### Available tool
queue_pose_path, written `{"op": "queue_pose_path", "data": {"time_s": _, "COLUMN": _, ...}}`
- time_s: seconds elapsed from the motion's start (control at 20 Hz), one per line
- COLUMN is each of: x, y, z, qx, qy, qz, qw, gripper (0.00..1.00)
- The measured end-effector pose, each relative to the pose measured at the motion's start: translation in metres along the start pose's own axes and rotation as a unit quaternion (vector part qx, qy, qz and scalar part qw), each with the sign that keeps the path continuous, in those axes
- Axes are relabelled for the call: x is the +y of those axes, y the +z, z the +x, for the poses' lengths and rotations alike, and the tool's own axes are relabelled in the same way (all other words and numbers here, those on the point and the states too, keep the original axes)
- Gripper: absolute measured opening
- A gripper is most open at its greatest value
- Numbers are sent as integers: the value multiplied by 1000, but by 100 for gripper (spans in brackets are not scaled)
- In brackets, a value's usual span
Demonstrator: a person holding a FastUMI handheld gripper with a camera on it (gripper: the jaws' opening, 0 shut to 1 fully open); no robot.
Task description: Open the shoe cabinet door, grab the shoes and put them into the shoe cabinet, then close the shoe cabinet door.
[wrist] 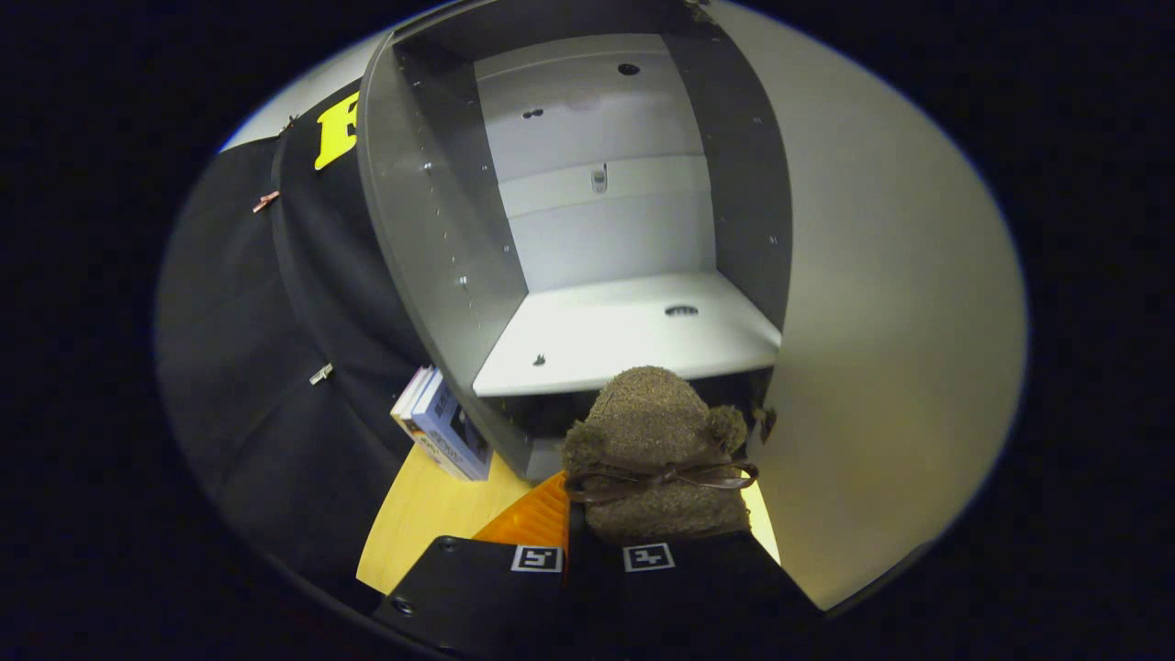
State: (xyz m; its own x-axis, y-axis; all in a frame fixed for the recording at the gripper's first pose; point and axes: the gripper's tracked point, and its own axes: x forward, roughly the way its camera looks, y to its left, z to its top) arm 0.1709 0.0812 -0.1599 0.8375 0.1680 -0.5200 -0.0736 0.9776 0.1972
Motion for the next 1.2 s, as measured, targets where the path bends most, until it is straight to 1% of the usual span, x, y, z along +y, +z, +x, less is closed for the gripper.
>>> {"op": "queue_pose_path", "data": {"time_s": 0.2, "x": 10, "y": 56, "z": 46, "qx": -5, "qy": -1, "qz": -19, "qw": 1000, "gripper": 9}}
{"op": "queue_pose_path", "data": {"time_s": 0.35, "x": 15, "y": 75, "z": 90, "qx": 2, "qy": -4, "qz": -18, "qw": 1000, "gripper": 9}}
{"op": "queue_pose_path", "data": {"time_s": 0.5, "x": 9, "y": 93, "z": 135, "qx": -8, "qy": -22, "qz": -42, "qw": 999, "gripper": 9}}
{"op": "queue_pose_path", "data": {"time_s": 0.65, "x": 5, "y": 104, "z": 176, "qx": -1, "qy": -26, "qz": -39, "qw": 999, "gripper": 9}}
{"op": "queue_pose_path", "data": {"time_s": 0.85, "x": -4, "y": 118, "z": 223, "qx": 0, "qy": -41, "qz": -26, "qw": 999, "gripper": 9}}
{"op": "queue_pose_path", "data": {"time_s": 1.0, "x": -4, "y": 116, "z": 250, "qx": 10, "qy": -42, "qz": -14, "qw": 999, "gripper": 9}}
{"op": "queue_pose_path", "data": {"time_s": 1.2, "x": -3, "y": 106, "z": 271, "qx": 24, "qy": -49, "qz": -22, "qw": 998, "gripper": 9}}
